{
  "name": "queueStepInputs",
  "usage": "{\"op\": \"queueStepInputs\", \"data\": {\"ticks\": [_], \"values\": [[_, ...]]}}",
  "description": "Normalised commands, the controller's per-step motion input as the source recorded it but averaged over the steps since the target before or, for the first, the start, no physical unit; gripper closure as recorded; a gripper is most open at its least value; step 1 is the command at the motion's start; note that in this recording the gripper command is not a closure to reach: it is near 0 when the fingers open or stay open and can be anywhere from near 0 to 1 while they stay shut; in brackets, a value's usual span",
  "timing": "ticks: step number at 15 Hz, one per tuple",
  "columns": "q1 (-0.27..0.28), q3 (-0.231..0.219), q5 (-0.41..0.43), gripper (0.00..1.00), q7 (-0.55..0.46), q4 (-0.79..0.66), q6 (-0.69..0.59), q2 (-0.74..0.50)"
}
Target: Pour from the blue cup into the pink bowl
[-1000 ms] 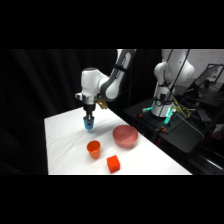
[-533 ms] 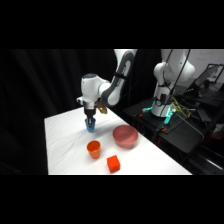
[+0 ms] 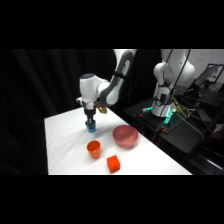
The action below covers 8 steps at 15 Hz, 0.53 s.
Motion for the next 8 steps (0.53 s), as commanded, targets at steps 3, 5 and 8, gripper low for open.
{"op": "queueStepInputs", "data": {"ticks": [3,5,8], "values": [[-0.046,0.022,-0.091,0.0,-0.04,-0.05,-0.38,-0.39],[-0.06,0.0,-0.17,0.0,-0.1,-0.21,-0.44,-0.76],[-0.076,0.022,-0.201,0.0,-0.05,-0.21,-0.46,-0.82]]}}
